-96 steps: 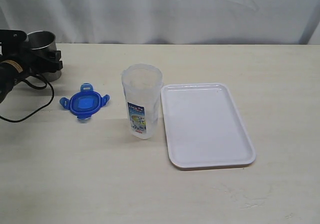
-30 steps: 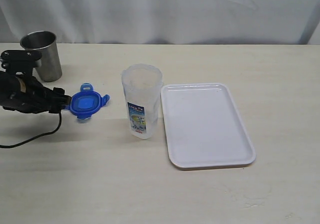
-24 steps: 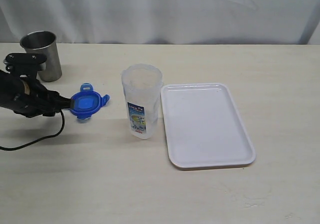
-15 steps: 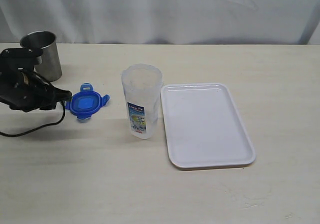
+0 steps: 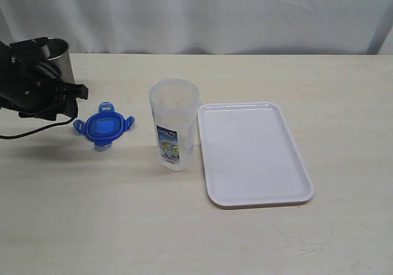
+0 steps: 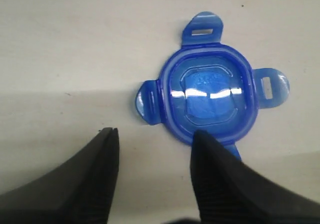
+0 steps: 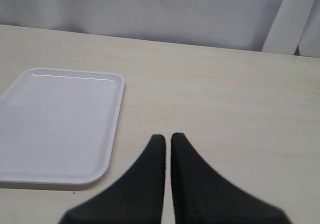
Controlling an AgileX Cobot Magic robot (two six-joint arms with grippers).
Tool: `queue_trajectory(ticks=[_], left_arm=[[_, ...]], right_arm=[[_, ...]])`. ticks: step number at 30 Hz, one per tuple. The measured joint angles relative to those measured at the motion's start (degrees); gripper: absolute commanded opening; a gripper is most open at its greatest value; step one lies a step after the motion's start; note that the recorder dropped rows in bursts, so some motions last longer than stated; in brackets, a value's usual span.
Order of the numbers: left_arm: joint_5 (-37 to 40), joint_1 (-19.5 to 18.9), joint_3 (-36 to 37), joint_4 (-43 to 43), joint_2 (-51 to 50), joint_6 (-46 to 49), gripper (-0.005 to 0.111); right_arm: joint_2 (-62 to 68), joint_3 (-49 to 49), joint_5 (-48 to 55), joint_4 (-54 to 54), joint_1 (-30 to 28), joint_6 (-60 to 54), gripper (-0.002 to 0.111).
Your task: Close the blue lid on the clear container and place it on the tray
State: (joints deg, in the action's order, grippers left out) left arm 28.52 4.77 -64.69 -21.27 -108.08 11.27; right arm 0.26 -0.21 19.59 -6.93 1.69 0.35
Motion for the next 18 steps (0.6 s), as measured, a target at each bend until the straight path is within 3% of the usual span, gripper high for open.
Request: queue_trajectory(ticks=[11,18], left_arm=[[5.16,-0.88,-2.53,-7.05,-6.75,8.02,0.049],[1.27,-0.88,-3.61,-7.9,-8.48,8.53,0.049]], right_arm=[[0.0,0.0,0.0,0.0,0.0,0.0,0.005],[0.0,0.0,0.0,0.0,0.0,0.0,0.005]])
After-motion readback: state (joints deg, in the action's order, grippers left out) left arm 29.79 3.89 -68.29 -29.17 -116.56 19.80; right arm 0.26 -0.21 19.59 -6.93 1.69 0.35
